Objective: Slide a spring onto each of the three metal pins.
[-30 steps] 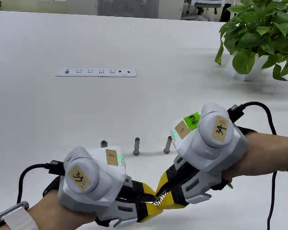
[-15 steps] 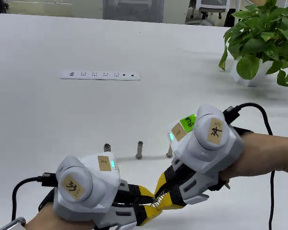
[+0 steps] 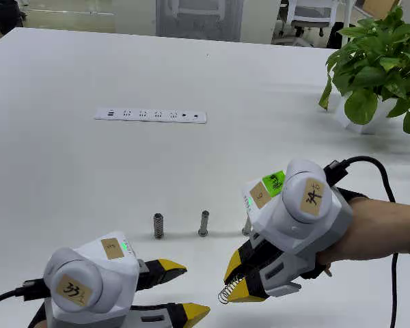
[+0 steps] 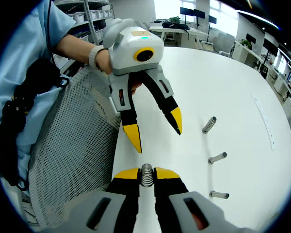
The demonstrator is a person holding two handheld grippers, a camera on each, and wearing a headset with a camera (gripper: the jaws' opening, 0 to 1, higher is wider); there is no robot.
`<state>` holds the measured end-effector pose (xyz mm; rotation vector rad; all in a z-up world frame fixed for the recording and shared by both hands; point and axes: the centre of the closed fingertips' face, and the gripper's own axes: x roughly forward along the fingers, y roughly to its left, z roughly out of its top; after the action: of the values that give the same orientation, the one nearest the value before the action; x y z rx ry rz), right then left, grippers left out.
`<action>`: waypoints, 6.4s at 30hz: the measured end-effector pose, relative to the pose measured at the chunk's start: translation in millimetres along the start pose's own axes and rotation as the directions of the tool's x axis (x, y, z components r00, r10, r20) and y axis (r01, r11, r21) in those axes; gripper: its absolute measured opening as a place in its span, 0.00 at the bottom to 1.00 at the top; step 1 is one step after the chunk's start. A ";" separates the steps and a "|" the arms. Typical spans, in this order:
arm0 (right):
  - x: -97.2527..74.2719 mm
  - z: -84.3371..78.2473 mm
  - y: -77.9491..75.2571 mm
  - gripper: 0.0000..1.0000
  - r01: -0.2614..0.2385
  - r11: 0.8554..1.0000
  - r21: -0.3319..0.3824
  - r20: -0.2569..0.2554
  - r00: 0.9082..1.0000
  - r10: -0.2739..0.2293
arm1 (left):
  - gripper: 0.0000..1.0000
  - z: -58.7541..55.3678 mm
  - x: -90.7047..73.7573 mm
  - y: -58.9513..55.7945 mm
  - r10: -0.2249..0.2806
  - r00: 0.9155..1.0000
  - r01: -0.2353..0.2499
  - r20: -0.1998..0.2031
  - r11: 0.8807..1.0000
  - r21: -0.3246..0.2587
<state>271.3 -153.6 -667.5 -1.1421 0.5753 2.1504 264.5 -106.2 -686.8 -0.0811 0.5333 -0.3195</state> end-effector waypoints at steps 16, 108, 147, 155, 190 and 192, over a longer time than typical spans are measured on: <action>1.4 -9.6 -18.4 0.12 0.007 1.000 -0.024 -0.062 0.998 -0.008 | 0.96 -10.1 -19.0 39.9 0.182 0.982 -0.178 0.050 0.981 -0.077; 14.6 4.9 -139.1 0.12 -0.007 0.962 -0.271 -0.373 0.923 -0.099 | 0.95 -14.6 -29.3 53.0 0.229 0.970 -0.216 0.076 0.965 -0.148; 55.8 -19.3 -141.5 0.13 -0.048 0.969 -0.242 -0.421 0.905 -0.061 | 0.93 -18.0 -26.4 51.4 0.205 0.976 -0.190 0.074 0.966 -0.176; 58.7 -19.8 -143.6 0.13 -0.036 0.971 -0.238 -0.409 0.910 -0.067 | 0.92 -18.8 -24.7 50.4 0.197 0.978 -0.182 0.070 0.967 -0.176; 62.5 -12.9 -144.6 0.67 0.015 0.973 -0.231 -0.320 0.943 -0.091 | 0.92 -17.9 -25.2 48.7 0.197 0.978 -0.183 0.071 0.969 -0.166; 61.2 -11.3 -144.4 0.78 0.025 0.972 -0.232 -0.311 0.945 -0.099 | 0.92 -17.9 -25.1 48.4 0.196 0.978 -0.182 0.070 0.970 -0.164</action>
<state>353.1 -38.8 -737.3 -1.6328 0.4320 2.0257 248.4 -52.2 -697.7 -0.1939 0.4760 -0.0867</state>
